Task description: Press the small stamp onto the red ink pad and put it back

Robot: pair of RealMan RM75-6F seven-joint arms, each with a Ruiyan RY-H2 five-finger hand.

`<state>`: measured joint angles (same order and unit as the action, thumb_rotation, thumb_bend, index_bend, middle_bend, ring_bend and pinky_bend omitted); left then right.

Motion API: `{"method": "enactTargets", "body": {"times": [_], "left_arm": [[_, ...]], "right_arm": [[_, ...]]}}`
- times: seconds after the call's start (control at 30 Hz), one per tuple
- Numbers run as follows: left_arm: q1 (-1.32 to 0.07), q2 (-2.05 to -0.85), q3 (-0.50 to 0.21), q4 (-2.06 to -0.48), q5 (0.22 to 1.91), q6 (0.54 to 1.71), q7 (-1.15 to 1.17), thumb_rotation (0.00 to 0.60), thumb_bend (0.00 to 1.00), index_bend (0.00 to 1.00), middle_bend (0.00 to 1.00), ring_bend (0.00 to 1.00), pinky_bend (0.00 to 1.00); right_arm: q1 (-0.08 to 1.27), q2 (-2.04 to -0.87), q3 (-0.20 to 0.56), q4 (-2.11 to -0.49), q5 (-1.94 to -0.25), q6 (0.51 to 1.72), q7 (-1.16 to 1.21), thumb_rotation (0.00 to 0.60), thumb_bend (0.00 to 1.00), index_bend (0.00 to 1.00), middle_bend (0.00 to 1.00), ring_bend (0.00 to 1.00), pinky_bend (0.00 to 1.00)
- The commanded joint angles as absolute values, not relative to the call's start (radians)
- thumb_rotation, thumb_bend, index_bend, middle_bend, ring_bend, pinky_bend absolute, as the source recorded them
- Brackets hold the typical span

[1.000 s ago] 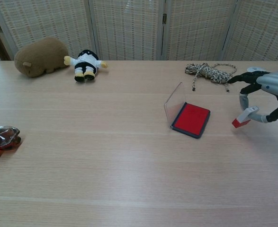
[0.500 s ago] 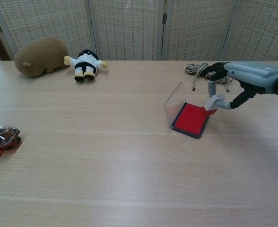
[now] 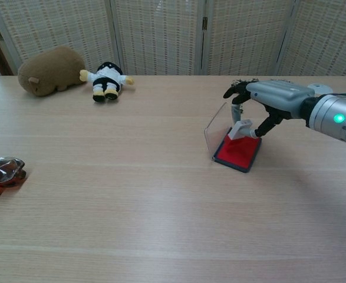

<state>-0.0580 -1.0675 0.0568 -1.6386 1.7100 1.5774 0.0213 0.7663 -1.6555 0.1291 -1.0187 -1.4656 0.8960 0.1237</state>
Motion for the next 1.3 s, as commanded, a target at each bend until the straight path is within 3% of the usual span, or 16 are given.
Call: {"method": "enactTargets", "body": {"times": [0.03,0.57,1.3], "left_arm": [[-0.057,-1.063,0.055,-1.636,1.707,1.579,0.012,0.6,0.34,0.0,0.0,0.0,0.06],[-0.053,-1.061,0.046,-1.636,1.69,1.579,0.004,0.6,0.34,0.0,0.0,0.0,0.06],[-0.044,-1.055,0.044,-1.631,1.705,1.605,-0.019,0.6,0.34,0.0,0.0,0.0,0.06]], "right_arm": [[0.787,-1.643,0.139,-1.043,-1.445,0.861,0.085,0.6,0.38,0.88,0.12,0.03,0.0],[0.811,-1.55,0.146,-1.192,-1.302,0.742,-0.12,0.6,0.38,0.88,0.1,0.03,0.0],[0.819,-1.627,0.116,-1.092,-1.315,0.745,-0.1,0.6,0.39,0.88,0.1,0.03,0.0]]}}
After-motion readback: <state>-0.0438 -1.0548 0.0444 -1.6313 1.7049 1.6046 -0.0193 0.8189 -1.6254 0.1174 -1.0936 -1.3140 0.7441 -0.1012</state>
